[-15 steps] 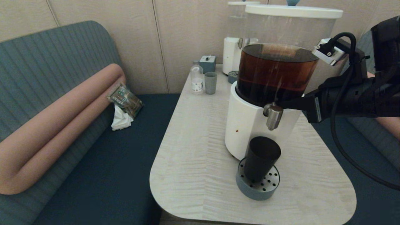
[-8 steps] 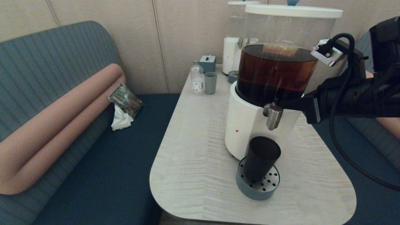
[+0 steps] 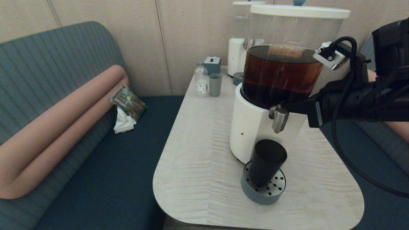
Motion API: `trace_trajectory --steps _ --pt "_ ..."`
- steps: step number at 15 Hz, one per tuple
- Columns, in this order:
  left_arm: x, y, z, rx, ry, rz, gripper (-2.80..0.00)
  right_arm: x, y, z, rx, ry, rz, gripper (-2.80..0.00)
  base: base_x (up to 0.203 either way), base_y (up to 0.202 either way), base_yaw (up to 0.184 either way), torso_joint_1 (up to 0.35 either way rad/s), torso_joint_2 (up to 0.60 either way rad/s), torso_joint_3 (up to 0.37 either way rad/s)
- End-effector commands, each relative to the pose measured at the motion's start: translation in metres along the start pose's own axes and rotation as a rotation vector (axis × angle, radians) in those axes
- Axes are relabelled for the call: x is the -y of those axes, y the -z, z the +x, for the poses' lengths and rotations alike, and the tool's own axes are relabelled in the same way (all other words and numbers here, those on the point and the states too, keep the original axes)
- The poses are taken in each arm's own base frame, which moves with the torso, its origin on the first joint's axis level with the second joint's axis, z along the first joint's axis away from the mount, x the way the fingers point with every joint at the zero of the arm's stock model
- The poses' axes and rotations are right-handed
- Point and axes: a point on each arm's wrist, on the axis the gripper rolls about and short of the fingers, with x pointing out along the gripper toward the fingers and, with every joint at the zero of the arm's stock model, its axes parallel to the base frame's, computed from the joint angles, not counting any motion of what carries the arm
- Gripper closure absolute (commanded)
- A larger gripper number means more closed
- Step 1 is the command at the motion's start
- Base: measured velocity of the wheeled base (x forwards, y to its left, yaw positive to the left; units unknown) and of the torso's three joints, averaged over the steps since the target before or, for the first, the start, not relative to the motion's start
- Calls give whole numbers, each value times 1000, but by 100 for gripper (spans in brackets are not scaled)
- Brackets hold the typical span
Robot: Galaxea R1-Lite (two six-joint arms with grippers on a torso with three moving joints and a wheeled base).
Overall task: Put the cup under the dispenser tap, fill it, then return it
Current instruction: Turn on the faucet
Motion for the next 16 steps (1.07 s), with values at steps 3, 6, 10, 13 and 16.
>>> trace_trajectory --steps 3,6,10,13,16 --pt "0 0 0 -4 0 0 0 -1 1 3 5 -9 -8 0 0 0 0 0 0 0" --pt "0 0 0 -4 0 0 0 -2 2 3 7 -14 -24 0 0 0 0 0 0 0" --pt "0 0 0 -3 0 0 0 -5 1 2 11 -26 -30 0 0 0 0 0 0 0" --pt "0 0 0 -3 0 0 0 -6 2 3 7 -30 -58 0 0 0 0 0 0 0" --pt "0 0 0 -2 0 0 0 -7 4 2 1 -34 -62 0 0 0 0 0 0 0"
